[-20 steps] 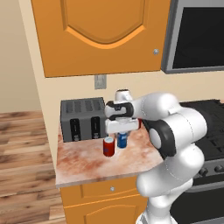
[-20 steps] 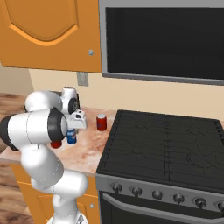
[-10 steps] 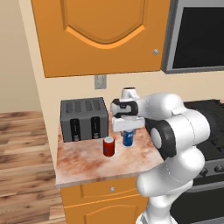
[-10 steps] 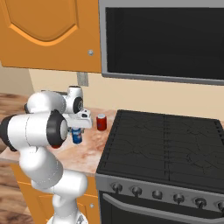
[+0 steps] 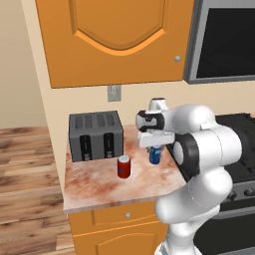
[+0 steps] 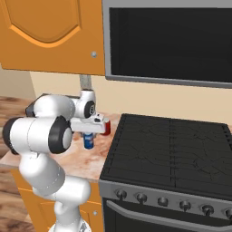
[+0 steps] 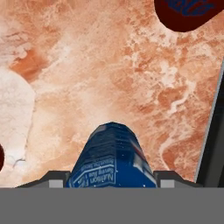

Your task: Four empty soda cans are scattered around the kitchen. Gather all the cans and cluster them next to the stove for recycling.

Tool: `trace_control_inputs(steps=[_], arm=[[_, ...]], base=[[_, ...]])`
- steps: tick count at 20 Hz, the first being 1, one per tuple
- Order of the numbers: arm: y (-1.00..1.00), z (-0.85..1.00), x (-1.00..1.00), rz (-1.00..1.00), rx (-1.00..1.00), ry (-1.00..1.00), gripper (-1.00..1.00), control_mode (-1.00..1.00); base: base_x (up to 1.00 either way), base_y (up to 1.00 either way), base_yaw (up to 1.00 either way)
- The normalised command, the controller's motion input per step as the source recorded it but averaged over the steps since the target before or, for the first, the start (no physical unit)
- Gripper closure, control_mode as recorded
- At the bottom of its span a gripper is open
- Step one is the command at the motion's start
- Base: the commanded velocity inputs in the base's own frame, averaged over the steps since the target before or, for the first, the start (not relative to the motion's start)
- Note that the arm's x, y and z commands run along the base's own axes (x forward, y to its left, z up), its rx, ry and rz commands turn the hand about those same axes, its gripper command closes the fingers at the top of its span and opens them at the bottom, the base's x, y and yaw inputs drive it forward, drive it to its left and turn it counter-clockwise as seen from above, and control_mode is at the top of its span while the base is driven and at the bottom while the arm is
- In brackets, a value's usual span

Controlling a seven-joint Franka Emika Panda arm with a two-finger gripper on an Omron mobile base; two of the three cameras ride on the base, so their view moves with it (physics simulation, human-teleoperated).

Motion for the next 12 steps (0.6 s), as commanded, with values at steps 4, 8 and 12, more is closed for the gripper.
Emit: trace_control_inputs(steps=[4, 8, 12], arm=[[-0.33, 0.05, 0.17, 0.00, 0.00, 0.00, 1.00, -1.00], [-0.26, 0.07, 0.19, 0.00, 0.00, 0.00, 1.00, -1.00], [-0.19, 0.04, 0.24, -0.01, 0.00, 0.00, 1.00, -1.00]], base=[[0.00, 0.00, 0.00], [0.00, 0.00, 0.00], [0.00, 0.00, 0.00]])
